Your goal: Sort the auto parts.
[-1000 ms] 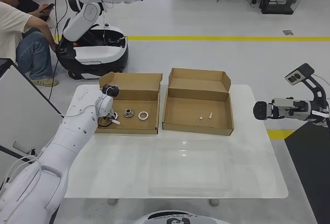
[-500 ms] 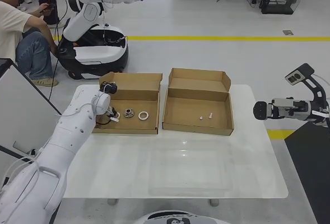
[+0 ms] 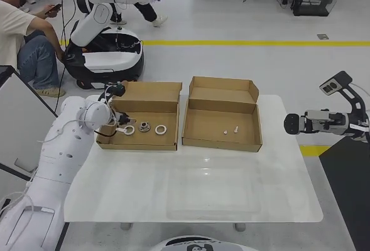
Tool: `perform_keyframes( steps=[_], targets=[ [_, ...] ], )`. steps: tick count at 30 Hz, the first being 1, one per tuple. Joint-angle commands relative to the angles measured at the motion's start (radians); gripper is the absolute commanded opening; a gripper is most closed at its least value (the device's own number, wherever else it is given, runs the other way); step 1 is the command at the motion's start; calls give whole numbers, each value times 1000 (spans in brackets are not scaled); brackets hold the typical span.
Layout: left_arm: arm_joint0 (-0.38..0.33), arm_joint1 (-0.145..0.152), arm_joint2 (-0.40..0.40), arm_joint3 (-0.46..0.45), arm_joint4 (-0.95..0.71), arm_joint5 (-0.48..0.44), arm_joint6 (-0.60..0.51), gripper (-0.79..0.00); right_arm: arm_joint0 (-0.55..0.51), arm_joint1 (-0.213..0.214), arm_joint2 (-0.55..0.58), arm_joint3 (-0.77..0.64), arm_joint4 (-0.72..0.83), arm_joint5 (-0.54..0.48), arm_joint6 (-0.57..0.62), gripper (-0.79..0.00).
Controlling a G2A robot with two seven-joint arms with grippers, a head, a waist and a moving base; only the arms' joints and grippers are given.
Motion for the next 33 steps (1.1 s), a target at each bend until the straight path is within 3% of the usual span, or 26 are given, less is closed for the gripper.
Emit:
perform_keyframes(
  steps=[1,8,19,33],
  targets=[
    [40,10,-40,-53,-34,-36,4,0,0,0,0,0,0,0,0,0],
    [167,36,-174,-178,-194,-171,57,0,0,0,0,0,0,0,0,0],
    [345,75,-420,-262,-507,-357,119,0,0,0,0,0,0,0,0,0],
    [460,113,-623,-290,-787,-504,127,0,0,0,0,0,0,0,0,0]
  ],
)
